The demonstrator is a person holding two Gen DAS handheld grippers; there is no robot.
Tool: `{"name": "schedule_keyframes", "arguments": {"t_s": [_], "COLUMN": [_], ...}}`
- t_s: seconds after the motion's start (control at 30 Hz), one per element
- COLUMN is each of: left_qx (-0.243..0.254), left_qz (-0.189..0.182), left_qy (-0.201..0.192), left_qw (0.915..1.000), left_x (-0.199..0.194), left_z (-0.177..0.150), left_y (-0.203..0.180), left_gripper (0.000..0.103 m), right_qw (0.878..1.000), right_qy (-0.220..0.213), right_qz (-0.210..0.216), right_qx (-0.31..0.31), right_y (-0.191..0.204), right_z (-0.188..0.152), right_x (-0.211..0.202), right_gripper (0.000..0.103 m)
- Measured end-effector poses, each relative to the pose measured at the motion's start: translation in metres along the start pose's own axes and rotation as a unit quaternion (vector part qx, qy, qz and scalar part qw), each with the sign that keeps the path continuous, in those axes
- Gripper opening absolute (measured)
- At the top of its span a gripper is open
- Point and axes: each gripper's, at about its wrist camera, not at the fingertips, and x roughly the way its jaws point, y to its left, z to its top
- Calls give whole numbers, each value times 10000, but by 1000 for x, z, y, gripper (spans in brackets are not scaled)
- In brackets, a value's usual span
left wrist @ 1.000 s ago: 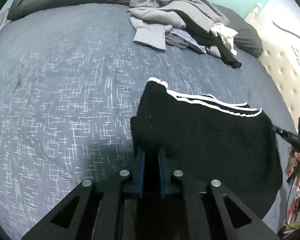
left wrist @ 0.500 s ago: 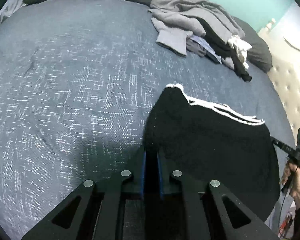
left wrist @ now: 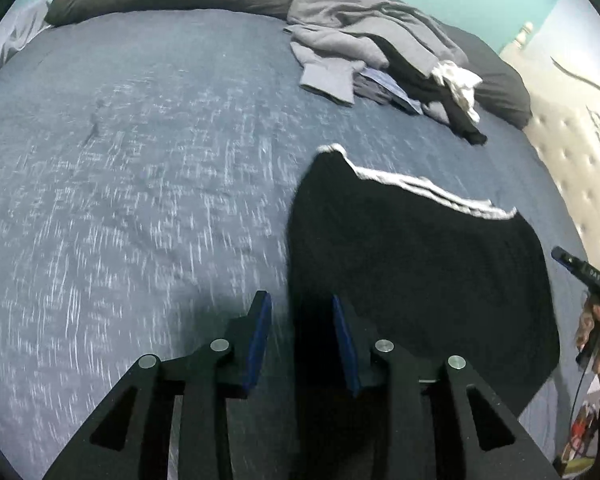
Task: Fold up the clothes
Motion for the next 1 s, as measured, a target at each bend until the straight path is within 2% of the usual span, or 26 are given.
{"name": "schedule_keyframes", "arguments": {"t_s": [0.3,0.37,0.43,0.57,0.6,0.63,0.7,0.83,1.0], "left_qx": [327,306,309,293,303,311,326,312,171], "left_qz": [39,46,72,114,132,149,189,222,141], "left_qy": [225,232,241,263,273,282,302,319,312], "left_qw": [9992,9993,9992,9992,9991,9990,9988,9988,9993], "left_x": [6,8,10,13,14,15,17,21,23], "left_z": [-24,-24,-25,-28,-28,-29,-29,-31,-32], "left_y": [-16,-15,-16,-17,-17,-17,-17,-15,-10], "left_gripper": [35,35,35,35,35,35,35,37,38], "right_qw": [9981,9970,9968,9967,9969,9970,9973,9980,9950], "right_qy": [332,415,491,652,683,699,679,362,400], "right_qz": [-200,-236,-200,-125,-147,-160,-182,-435,-482], "right_qx": [472,602,597,457,365,294,216,284,780], "right_y": [-25,-33,-33,-24,-21,-19,-17,-27,-51], "right_z": [-34,-41,-46,-50,-50,-51,-51,-50,-57], "right_x": [-3,-4,-1,8,11,13,13,-1,7], "right_gripper": [22,25,32,33,33,21,9,5,5]}}
